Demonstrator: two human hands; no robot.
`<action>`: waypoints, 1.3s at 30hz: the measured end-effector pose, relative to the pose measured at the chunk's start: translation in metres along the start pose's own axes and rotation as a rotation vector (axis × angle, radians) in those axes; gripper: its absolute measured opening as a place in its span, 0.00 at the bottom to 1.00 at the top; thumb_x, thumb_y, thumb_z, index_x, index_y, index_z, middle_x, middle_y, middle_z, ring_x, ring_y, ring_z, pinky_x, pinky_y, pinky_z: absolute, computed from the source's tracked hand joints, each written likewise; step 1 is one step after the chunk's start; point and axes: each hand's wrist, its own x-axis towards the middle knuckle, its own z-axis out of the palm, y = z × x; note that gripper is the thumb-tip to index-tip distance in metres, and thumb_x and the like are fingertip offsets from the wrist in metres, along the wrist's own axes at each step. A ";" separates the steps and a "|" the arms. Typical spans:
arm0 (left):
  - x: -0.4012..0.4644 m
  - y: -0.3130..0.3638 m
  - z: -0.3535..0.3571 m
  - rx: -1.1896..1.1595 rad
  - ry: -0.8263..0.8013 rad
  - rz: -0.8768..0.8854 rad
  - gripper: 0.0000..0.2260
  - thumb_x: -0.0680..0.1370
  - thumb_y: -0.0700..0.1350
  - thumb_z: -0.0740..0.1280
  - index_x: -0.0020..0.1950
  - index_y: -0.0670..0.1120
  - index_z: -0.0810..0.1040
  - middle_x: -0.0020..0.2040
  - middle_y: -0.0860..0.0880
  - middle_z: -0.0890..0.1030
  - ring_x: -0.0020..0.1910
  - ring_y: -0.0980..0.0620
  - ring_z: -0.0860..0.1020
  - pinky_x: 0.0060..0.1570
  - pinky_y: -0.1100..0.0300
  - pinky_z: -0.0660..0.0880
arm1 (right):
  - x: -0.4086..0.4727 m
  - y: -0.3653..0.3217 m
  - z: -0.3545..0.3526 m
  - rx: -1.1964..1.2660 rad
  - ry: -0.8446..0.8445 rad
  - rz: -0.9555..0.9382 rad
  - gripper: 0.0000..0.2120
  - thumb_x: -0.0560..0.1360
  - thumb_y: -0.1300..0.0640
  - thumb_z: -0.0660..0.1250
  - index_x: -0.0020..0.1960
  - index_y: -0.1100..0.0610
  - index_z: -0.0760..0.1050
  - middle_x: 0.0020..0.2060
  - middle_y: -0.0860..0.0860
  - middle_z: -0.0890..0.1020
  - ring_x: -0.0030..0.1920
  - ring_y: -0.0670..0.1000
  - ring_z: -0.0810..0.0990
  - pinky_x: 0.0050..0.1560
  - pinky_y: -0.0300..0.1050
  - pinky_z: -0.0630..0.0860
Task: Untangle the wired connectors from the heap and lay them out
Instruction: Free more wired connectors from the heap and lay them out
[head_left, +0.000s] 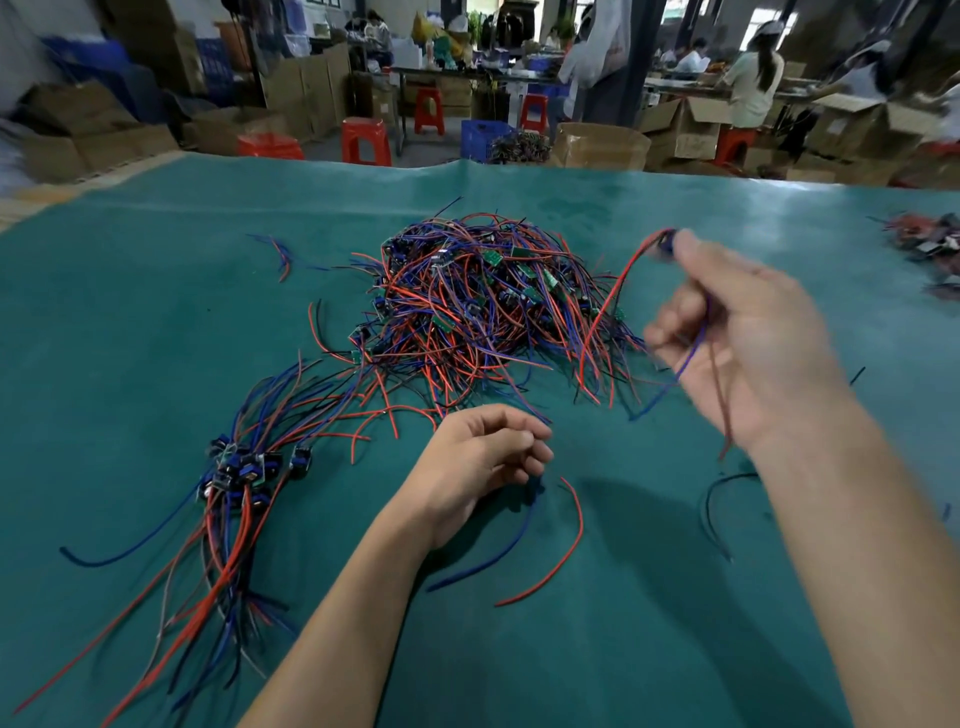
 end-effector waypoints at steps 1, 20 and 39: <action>0.000 0.000 0.000 0.005 0.002 0.004 0.09 0.80 0.31 0.61 0.49 0.40 0.80 0.39 0.44 0.82 0.35 0.53 0.78 0.36 0.67 0.74 | -0.006 0.010 -0.003 -0.020 0.023 0.058 0.07 0.75 0.55 0.71 0.41 0.56 0.85 0.21 0.47 0.71 0.21 0.45 0.68 0.27 0.37 0.66; -0.002 0.003 0.005 0.028 -0.001 -0.016 0.15 0.73 0.58 0.67 0.39 0.48 0.85 0.37 0.45 0.83 0.32 0.54 0.80 0.33 0.66 0.75 | -0.038 0.098 -0.024 -0.150 -0.190 0.394 0.10 0.80 0.63 0.65 0.54 0.58 0.86 0.19 0.51 0.65 0.18 0.47 0.59 0.22 0.36 0.56; -0.003 0.000 0.003 0.080 -0.101 0.041 0.09 0.76 0.48 0.67 0.41 0.44 0.81 0.33 0.46 0.79 0.28 0.54 0.75 0.26 0.67 0.68 | -0.032 0.093 -0.027 0.235 -0.026 0.381 0.11 0.79 0.62 0.64 0.56 0.62 0.83 0.34 0.53 0.80 0.33 0.48 0.76 0.34 0.38 0.75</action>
